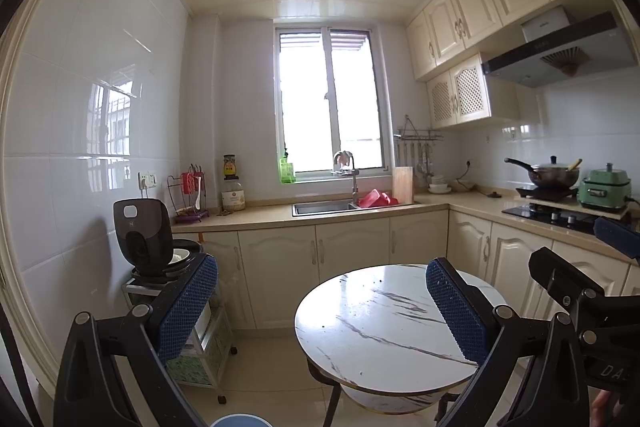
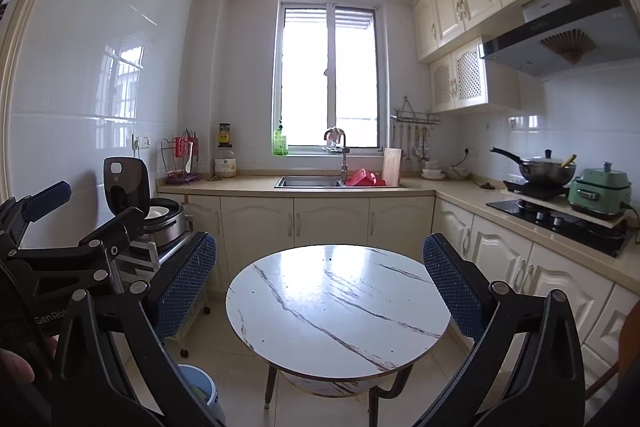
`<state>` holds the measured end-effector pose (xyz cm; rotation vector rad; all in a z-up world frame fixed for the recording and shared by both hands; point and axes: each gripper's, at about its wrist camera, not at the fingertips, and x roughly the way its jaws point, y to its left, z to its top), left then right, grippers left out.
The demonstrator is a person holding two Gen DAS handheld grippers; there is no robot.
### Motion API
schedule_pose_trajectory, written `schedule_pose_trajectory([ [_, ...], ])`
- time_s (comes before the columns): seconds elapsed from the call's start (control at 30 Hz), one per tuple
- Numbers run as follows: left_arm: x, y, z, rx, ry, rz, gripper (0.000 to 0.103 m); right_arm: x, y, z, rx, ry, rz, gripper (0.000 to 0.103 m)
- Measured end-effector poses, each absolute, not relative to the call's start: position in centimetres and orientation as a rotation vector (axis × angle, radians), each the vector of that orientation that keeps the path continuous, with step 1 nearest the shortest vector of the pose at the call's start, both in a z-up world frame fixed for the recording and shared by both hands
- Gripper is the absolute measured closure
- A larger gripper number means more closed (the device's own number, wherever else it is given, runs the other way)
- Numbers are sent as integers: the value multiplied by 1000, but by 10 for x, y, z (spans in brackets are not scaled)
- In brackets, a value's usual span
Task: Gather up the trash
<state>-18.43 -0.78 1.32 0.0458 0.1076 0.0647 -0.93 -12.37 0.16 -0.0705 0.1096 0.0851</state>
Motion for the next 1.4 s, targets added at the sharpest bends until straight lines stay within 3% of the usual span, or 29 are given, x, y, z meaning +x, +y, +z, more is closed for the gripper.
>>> schedule_pose_trajectory([
  [1.4,-169,-8,15,36,105,57,1,-10,-133,1,-79,125,81,0],
])
